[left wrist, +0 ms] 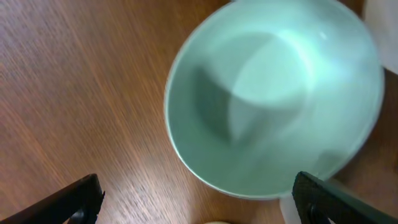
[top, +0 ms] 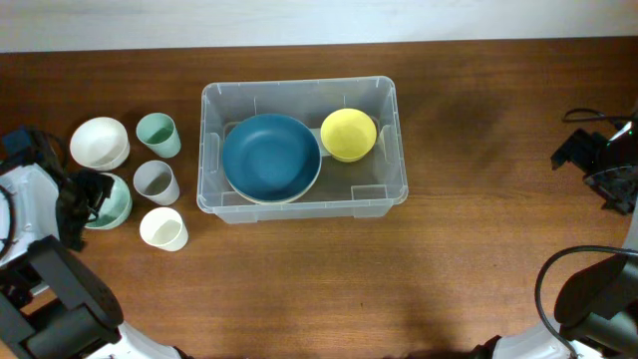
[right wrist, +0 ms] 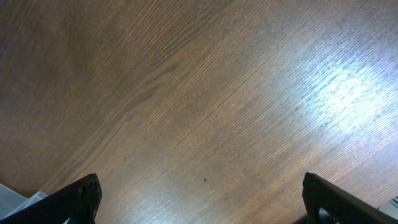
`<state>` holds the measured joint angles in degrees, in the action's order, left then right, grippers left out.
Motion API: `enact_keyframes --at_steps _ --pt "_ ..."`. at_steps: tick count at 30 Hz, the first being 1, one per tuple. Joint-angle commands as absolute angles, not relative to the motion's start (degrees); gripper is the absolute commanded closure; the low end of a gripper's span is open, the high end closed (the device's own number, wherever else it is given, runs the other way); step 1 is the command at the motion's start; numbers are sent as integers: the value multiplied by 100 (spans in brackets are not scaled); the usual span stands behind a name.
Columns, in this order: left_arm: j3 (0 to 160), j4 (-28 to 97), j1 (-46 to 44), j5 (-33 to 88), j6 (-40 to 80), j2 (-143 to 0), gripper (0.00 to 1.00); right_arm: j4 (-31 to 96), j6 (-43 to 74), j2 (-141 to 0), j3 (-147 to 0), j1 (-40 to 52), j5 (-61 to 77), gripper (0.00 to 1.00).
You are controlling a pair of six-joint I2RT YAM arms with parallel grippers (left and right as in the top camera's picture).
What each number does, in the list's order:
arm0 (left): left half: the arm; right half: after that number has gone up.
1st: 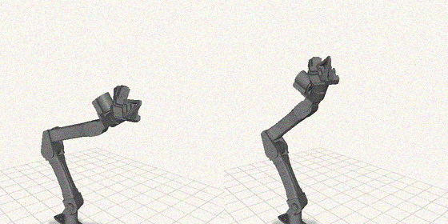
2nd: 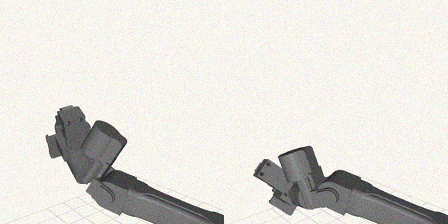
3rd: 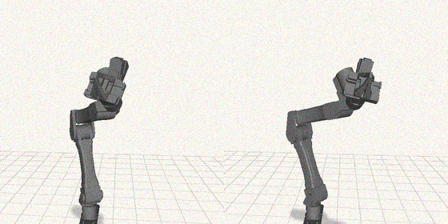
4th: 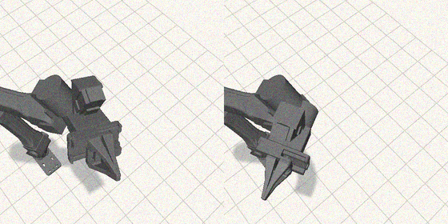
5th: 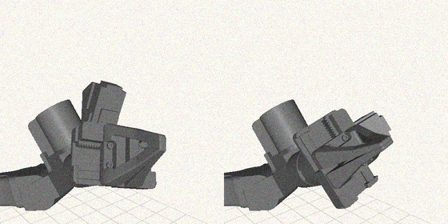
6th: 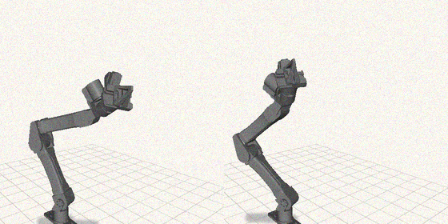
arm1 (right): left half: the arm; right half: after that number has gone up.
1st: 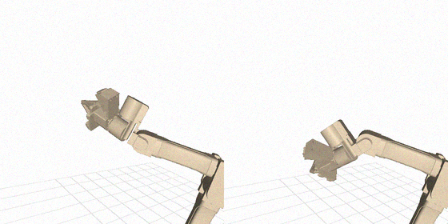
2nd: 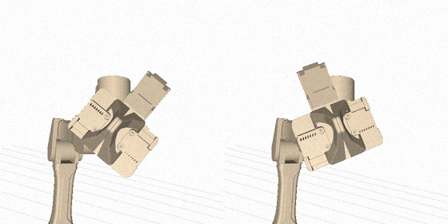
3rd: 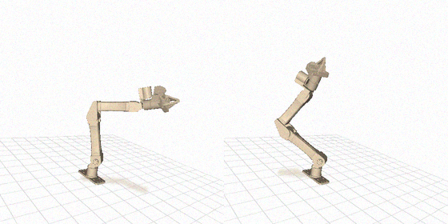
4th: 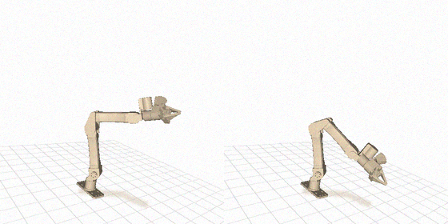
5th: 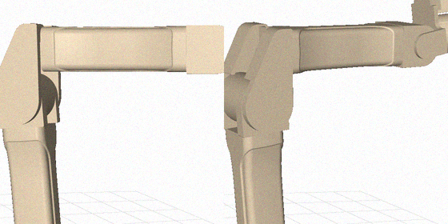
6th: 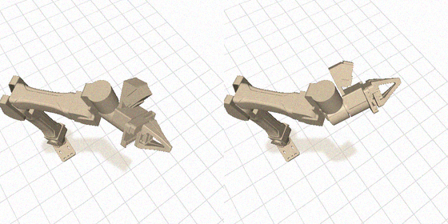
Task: Pack container
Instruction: 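Grip the pale green bowl's rim with the left gripper and lift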
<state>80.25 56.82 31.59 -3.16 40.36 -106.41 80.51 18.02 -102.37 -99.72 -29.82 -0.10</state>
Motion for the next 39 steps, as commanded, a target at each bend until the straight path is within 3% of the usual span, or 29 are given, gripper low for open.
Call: enact_keyframes --at_steps 1,7,11,25,32,35,39 --pt "7756 5465 3288 -333 4139 -10617 1 8049 1850 -10178 -9963 -3002 -21 1" --pt "7330 5006 3312 -342 4136 -10617 1 8051 1850 -10178 -9963 -3002 -21 1" --pt "7236 4803 3315 -355 4136 -10617 10 8051 1850 -10178 -9963 -3002 -21 1" --pt "7100 4582 3317 -451 4136 -10967 11 8049 1850 -10178 -9963 -3002 -21 1" --pt "7100 4517 3317 -451 4134 -11067 45 8049 1850 -10178 -9963 -3002 -21 1" --pt "7102 4493 3319 -449 4134 -11067 69 8051 1850 -10178 -9963 -3002 -23 1" --pt "7102 4495 3319 -451 4134 -11067 85 8051 1850 -10178 -9963 -3002 -21 1"
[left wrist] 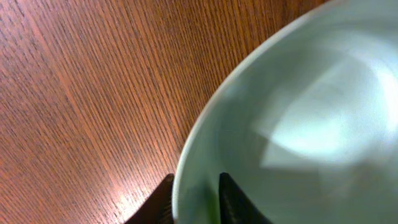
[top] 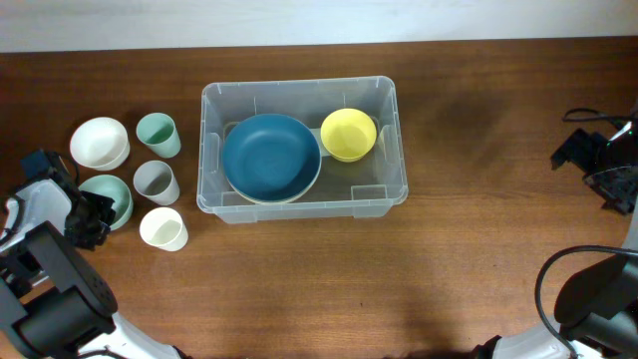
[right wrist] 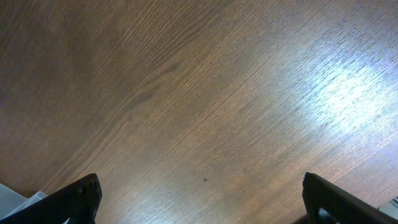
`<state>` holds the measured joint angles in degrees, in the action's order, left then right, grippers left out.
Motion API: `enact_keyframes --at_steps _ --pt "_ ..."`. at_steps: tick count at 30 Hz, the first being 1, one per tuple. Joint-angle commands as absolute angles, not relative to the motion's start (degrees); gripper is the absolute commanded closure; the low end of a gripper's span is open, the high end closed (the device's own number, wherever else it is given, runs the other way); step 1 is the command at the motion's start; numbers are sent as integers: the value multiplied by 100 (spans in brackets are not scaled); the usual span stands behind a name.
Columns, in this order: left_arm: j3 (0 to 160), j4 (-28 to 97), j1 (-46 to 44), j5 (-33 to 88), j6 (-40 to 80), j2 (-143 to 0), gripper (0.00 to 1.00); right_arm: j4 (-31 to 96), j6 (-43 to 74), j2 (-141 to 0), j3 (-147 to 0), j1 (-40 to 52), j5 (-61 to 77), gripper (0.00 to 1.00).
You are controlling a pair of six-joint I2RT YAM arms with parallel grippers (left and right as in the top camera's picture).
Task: Pack container
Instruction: 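Grip the pale green bowl's rim with the left gripper and lift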
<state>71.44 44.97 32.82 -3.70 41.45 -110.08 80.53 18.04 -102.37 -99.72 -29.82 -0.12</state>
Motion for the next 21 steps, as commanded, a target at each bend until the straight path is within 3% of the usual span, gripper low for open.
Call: enact_keyframes --at_steps 1,2,14,21 --pt "7102 4495 3319 -451 4134 -11067 95 8049 1850 -10178 -9963 -3002 -21 1" --pt "7111 4495 3326 -449 4134 -11067 99 8051 1850 -10178 -9963 -3002 -21 1" --pt "8499 6101 4342 -242 4134 -10774 99 8049 1850 -10178 -9963 -3002 -21 1" --pt "9553 6206 4263 2305 3358 -9520 99 8049 1850 -10178 -9963 -3002 -23 1"
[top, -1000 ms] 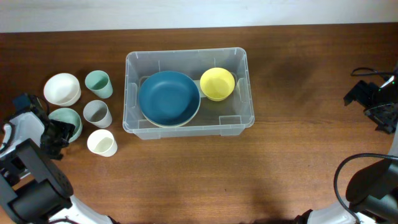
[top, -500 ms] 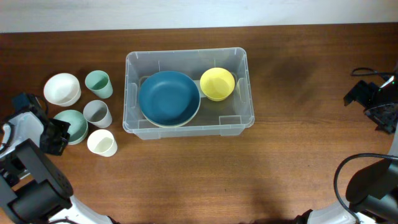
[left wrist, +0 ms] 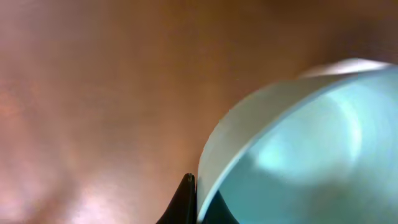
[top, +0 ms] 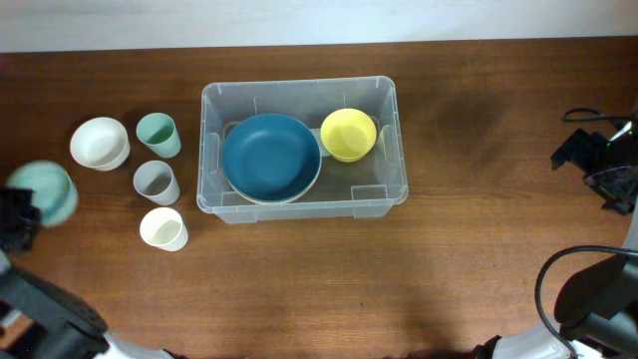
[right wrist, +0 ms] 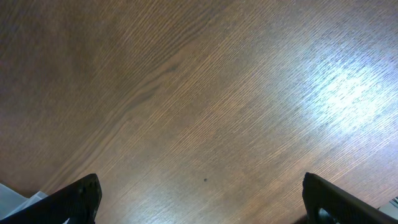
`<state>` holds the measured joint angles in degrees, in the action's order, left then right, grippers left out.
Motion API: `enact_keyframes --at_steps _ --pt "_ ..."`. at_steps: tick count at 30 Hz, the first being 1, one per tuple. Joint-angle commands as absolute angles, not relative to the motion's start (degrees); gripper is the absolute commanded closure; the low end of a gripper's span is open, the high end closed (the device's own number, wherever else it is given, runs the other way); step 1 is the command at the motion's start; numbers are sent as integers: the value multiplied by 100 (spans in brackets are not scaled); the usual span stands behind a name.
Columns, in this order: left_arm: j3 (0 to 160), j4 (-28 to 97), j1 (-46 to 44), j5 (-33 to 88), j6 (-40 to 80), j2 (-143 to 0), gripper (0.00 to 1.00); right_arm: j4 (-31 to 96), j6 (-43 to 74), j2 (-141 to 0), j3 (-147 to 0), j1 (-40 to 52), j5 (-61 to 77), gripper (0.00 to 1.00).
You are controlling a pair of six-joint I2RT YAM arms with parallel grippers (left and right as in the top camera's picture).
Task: Pack container
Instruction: 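Grip the pale green bowl's rim with the left gripper and lift, then carry the green bowl over and lower it onto the yellow bowl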
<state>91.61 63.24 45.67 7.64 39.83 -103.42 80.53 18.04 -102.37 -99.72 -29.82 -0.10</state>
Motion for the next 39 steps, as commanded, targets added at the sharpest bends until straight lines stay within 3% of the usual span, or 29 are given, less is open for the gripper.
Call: enact_keyframes --at_steps 1,6,9,10,13,17,26,39 --pt "9596 6158 4088 2456 3269 -9356 99 8051 1850 -10178 -9963 -3002 -21 1" --pt "9638 5695 2386 2464 2943 -8541 99 8051 1850 -10178 -9963 -3002 -21 1" --pt "9638 5229 707 1691 2943 -8475 99 8051 1850 -10178 -9963 -3002 -21 1" --pt "9638 4991 -268 1083 2943 -8670 99 8051 1850 -10178 -9963 -3002 -23 1" --pt "9638 4595 -1555 443 2941 -9209 99 8049 1850 -10178 -9963 -3002 -23 1" --pt "9638 4132 -2532 -213 2943 -10029 99 8051 1850 -10178 -9963 -3002 -23 1" --pt "9638 3520 -2744 -285 2919 -11327 99 8051 1850 -10178 -9963 -3002 -21 1" --pt "9638 2722 -2744 -349 2687 -12075 96 8049 1850 -10178 -9963 -3002 -21 1"
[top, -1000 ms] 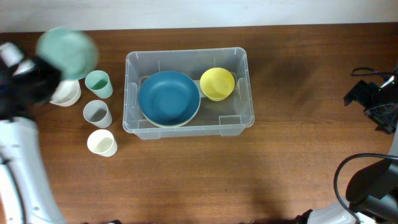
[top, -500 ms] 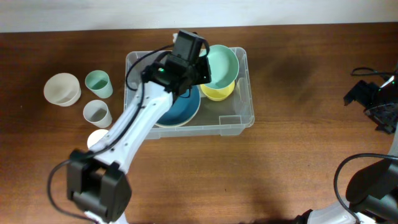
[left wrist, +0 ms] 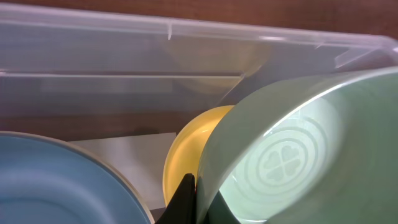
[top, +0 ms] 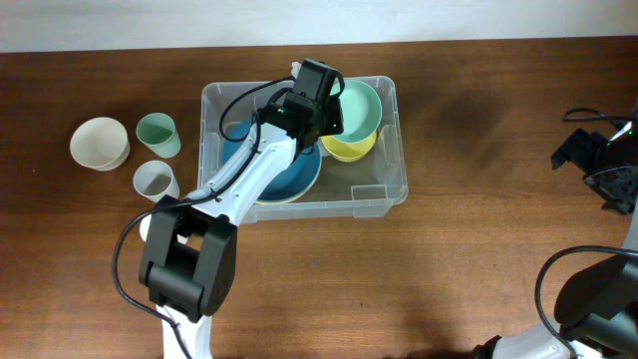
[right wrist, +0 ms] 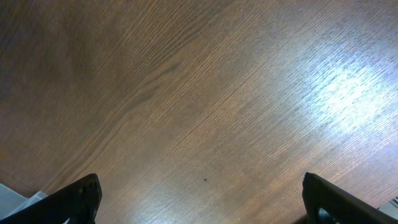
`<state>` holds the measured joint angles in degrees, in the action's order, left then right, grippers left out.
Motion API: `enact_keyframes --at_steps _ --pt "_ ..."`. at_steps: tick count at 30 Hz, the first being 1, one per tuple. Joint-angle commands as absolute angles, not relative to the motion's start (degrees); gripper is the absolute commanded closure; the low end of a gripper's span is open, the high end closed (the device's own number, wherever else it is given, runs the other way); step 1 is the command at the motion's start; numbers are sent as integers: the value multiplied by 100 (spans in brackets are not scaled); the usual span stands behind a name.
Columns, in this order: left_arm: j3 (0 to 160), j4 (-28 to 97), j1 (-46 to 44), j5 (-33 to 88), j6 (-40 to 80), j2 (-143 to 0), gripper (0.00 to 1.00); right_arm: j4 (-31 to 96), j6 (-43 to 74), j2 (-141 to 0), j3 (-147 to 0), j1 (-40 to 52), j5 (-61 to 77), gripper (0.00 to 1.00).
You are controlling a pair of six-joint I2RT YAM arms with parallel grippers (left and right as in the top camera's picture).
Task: Pack container
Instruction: 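Carry the green bowl over and lower it onto the yellow bowl, then release the green bowl and move the left gripper to the white bowl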
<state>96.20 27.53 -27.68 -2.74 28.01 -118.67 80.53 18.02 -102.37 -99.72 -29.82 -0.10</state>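
Note:
A clear plastic container (top: pixel 397 150) stands mid-table and holds a blue bowl (top: pixel 261 165) on the left and a yellow bowl (top: pixel 351 150) on the right. My left gripper (top: pixel 330 110) is shut on the rim of a mint green bowl (top: pixel 363 108), held tilted over the yellow bowl inside the container's right end. In the left wrist view the fingertips (left wrist: pixel 188 193) pinch the mint bowl (left wrist: pixel 292 149), with the yellow bowl (left wrist: pixel 183 158) just behind and the blue bowl (left wrist: pixel 56 180) at left. My right gripper (right wrist: pixel 199 199) is open over bare wood at the table's right edge.
Left of the container stand a white bowl (top: pixel 98 143), a mint cup (top: pixel 157 133) and a grey cup (top: pixel 153 179). My left arm (top: pixel 239 184) reaches across the container's left half from the front left. The right arm (top: pixel 603 165) sits at the far right.
My left gripper, which held the mint bowl at the table's far left edge, now holds it over the yellow bowl in the container. The right arm has not moved.
My left gripper stood open over the mint bowl on the table beside the cups. Then its fingers were astride the bowl's rim. Then the bowl was off the table at the far left, and now it is in the container's right end.

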Motion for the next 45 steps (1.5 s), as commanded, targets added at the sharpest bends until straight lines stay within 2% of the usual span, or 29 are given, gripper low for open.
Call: enact_keyframes --at_steps 1,11,14,22,24,27,30,32,33,34,35,38,41,43,45 --pt "9638 2722 -2744 -349 2687 -12103 96 8051 1850 -10178 -9963 -3002 -23 1" --pt "9638 2808 -2749 -346 2687 -12215 95 8051 1850 -10178 -9963 -3002 -21 1" --pt "9638 2832 -2749 -344 2687 -12215 81 8049 1850 -10178 -9963 -3002 -21 1" --pt "9673 2818 -2749 -322 2687 -12213 61 8051 1850 -10178 -9963 -3002 -21 1" --pt "9786 2856 -2746 -320 2685 -12213 59 8051 1850 -10178 -9963 -3002 -23 1" --pt "10713 3533 -2729 -329 2414 -12149 49 8051 1850 -10178 -9963 -3002 -23 1" --pt "11666 4534 -2580 -709 2220 -12033 44 8049 1850 -10178 -9963 -3002 -21 1" --pt "12387 5533 -2272 -1367 2246 -11876 43 8051 1850 -10178 -9963 -3002 -21 1" --pt "12529 5763 -2152 -1494 2281 -11824 35 8051 1850 -10178 -9963 -3002 -21 1" --pt "12654 5957 -2012 -1568 2307 -11767 23 8051 1850 -10178 -9963 -3002 -21 1" --pt "12855 6368 -1601 -1588 2351 -11625 1 8051 1852 -10178 -9963 -3002 -21 1" --pt "12895 6866 -528 -1568 2672 -11474 1 8051 1850 -10178 -9963 -3002 -21 1" --pt "12816 7039 340 -1085 2764 -11546 1 8051 1850 -10178 -9963 -3002 -23 1" --pt "12724 7175 1260 -362 2818 -11804 1 8049 1850 -10178 -9963 -3002 -21 1" --pt "12722 7314 1806 -224 3247 -12095 1 8049 1850 -10178 -9963 -3002 -21 1"
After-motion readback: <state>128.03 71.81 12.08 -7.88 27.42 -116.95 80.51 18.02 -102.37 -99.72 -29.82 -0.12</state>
